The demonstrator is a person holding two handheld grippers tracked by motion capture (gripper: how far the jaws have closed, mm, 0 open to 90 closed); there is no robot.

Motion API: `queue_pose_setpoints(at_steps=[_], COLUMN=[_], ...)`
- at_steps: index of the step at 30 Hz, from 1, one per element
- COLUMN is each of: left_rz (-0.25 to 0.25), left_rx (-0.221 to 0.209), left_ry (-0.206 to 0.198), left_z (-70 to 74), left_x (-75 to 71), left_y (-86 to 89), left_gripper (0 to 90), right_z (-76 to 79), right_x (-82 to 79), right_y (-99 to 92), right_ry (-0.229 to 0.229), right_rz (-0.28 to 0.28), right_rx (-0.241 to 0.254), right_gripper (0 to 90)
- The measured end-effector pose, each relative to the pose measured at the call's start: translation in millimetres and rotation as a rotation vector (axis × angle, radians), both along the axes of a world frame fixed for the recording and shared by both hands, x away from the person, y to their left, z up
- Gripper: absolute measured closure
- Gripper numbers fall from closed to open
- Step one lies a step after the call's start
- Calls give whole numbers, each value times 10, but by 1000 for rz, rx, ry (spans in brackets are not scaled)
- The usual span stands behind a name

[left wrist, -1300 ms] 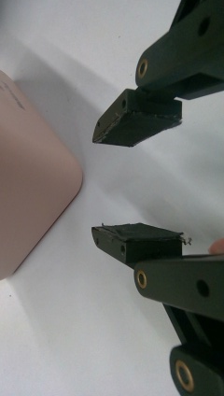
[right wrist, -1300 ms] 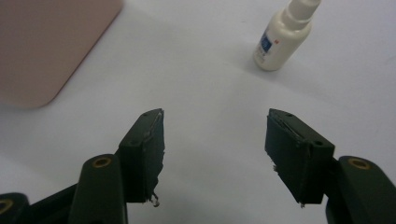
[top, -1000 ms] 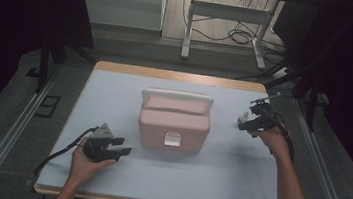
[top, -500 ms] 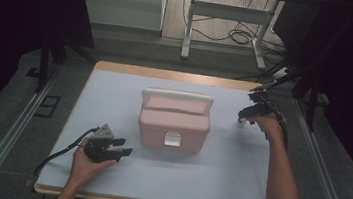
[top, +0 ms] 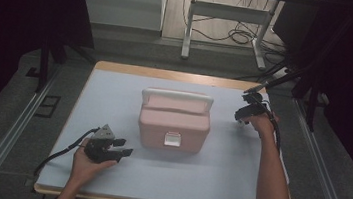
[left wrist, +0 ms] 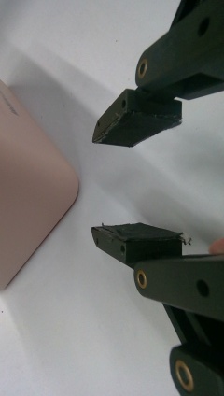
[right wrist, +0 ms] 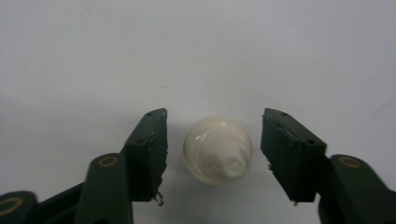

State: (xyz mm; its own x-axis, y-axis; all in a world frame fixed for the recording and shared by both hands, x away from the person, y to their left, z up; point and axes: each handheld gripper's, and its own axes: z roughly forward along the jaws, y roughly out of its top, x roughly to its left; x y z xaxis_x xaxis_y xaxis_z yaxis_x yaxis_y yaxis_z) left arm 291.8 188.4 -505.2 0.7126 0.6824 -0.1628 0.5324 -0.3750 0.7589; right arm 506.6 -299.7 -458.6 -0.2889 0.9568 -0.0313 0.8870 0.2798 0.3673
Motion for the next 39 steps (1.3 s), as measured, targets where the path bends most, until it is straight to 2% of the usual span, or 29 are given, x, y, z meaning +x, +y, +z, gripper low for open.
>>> queue_pose_setpoints(at_steps=[3, 6, 10, 14, 15, 17, 19, 22, 24, 26, 28, 29, 34, 39], left_rz=[0, -1, 2, 2, 3, 3, 2, 2, 3, 4, 3, 4, 3, 1], left_rx=[0, -1, -3, -1, 1, 0, -2, -1, 1, 1, 1, -1, -1, 2], left_ry=[-1, -1, -3, -5, -6, -5, -4, -4, -5, -7, -5, -5, -4, -3], left_z=[-1, -1, 3, 7, 8, 8, 7, 7, 10, 12, 14, 11, 13, 16], left_x=[0, -3, -5, -4, -6, -7, -11, -17, -18, -16, -16, -16, -20, -19], left_y=[0, -2, 1, 7, 9, 7, 4, 1, 5, 8, 8, 5, 6, 9], left_gripper=[492, 492, 492, 492, 492, 492, 492, 492, 492, 492, 492, 492, 492, 492], right_z=[-35, -40, -22, 97, 175, 201, 299, 343, 400, 455, 462, 473, 466, 383], right_x=[7, 4, -10, -72, -124, -147, -257, -326, -426, -562, -597, -694, -836, -969], right_y=[19, 25, 41, 33, 17, 15, -5, 0, 21, 51, 64, 102, 174, 315], right_ry=[11, 12, 6, -17, -29, -34, -43, -44, -55, -70, -71, -73, -74, -54], right_rz=[4, 10, 24, 55, 71, 73, 98, 120, 152, 191, 198, 226, 278, 349], right_rx=[-20, -30, -37, -23, -14, -8, -20, -22, -20, 4, 6, 4, 18, 15], right_gripper=[535, 585, 596, 597, 598, 598, 597, 597, 597, 597, 597, 598, 597, 597])
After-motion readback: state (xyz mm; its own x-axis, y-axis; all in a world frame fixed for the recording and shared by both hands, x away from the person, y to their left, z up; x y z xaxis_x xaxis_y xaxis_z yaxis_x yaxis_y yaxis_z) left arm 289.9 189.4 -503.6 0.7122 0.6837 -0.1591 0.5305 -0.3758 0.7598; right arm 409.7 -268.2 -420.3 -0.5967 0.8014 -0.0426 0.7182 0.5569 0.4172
